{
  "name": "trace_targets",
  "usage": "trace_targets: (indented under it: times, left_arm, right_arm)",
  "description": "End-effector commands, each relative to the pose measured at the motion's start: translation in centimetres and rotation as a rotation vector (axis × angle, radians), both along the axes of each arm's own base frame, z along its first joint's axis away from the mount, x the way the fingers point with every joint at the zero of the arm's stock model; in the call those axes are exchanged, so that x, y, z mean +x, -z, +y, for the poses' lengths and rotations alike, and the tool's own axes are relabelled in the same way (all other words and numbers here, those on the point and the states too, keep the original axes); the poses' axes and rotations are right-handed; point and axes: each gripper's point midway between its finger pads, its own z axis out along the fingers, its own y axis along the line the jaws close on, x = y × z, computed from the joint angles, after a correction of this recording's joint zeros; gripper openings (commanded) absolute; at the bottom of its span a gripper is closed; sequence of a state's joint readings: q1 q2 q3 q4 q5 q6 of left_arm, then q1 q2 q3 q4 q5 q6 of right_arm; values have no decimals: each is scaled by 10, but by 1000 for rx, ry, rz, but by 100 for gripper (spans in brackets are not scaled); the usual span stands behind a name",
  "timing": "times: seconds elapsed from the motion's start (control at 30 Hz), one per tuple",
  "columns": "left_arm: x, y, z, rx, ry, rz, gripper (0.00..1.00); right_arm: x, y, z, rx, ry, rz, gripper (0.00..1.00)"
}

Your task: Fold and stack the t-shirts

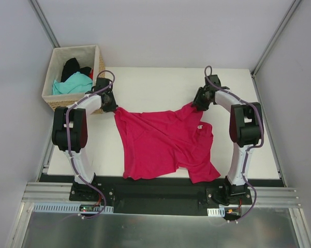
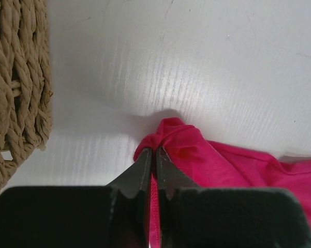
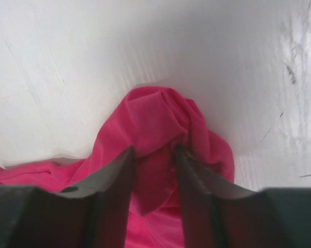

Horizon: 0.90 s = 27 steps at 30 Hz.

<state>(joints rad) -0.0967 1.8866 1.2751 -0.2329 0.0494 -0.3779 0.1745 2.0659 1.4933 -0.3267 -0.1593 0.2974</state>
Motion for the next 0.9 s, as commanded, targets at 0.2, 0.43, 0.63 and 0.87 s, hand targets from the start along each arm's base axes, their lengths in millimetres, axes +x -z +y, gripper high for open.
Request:
trace_targets:
  times: [0.2, 0.43, 0.63, 0.87]
  left_arm:
    - [-12, -9, 0, -7, 26, -4, 0]
    - [-20, -2, 0, -9, 28, 13, 0]
    - [-24, -2, 0, -3, 38, 11, 0]
    - [-28, -3, -1, -10, 52, 10, 0]
  right_arm:
    - [12, -72, 17, -103, -64, -171, 3]
    - [-20, -62, 76, -131, -192, -46, 7]
    - [-59, -36, 93, -134, -278, 84, 61]
    - [-44, -94, 48, -63, -207, -5, 77]
